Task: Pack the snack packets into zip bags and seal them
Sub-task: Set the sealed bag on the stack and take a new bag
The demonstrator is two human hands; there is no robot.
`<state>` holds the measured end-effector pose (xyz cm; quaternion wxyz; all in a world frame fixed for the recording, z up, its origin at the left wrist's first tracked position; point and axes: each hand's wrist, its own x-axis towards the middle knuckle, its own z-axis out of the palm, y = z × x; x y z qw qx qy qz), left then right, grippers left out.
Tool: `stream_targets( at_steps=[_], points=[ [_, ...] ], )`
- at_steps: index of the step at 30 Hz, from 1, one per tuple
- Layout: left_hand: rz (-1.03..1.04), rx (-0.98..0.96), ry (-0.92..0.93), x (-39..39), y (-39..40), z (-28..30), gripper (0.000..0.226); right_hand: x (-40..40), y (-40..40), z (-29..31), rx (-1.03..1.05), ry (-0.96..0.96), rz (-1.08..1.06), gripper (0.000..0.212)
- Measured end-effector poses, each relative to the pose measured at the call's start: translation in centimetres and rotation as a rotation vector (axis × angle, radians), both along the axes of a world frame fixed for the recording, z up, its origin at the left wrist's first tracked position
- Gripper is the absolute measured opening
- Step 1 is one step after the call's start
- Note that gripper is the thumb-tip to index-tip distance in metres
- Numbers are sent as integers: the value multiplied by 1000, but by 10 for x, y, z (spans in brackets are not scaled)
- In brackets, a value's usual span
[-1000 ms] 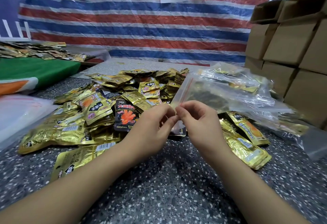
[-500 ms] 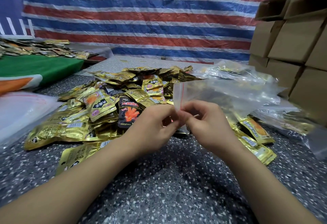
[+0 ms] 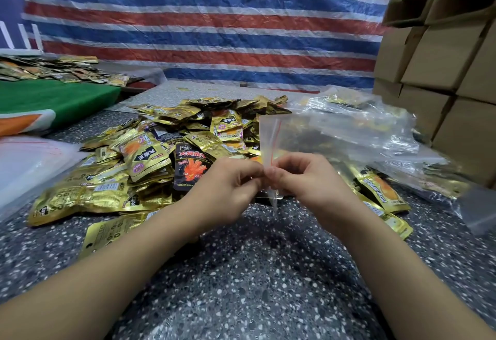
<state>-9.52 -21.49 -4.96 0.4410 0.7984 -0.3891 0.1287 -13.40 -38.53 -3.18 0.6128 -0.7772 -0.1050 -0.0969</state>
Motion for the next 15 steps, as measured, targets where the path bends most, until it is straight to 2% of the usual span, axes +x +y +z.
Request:
stream_targets(
  at_steps=[2, 6, 9, 11, 13, 15],
  points=[
    [-32, -27, 57, -2, -2, 3, 22, 0, 1, 1, 37, 6, -3, 13],
    [-118, -158, 292, -7, -5, 11, 24, 1, 4, 1, 118, 15, -90, 21],
    [28, -297, 433, 0, -1, 13, 24, 6, -6, 5, 247, 34, -318, 24],
    [167, -328, 439, 6, 3, 14, 27, 7, -16, 7, 286, -6, -479, 24],
    [261, -292, 420, 10, 6, 15, 24, 7, -19, 5, 201, -97, -579, 22],
    [309, -226, 388, 11, 7, 13, 10, 8, -16, 2, 87, -155, -594, 22]
  ],
)
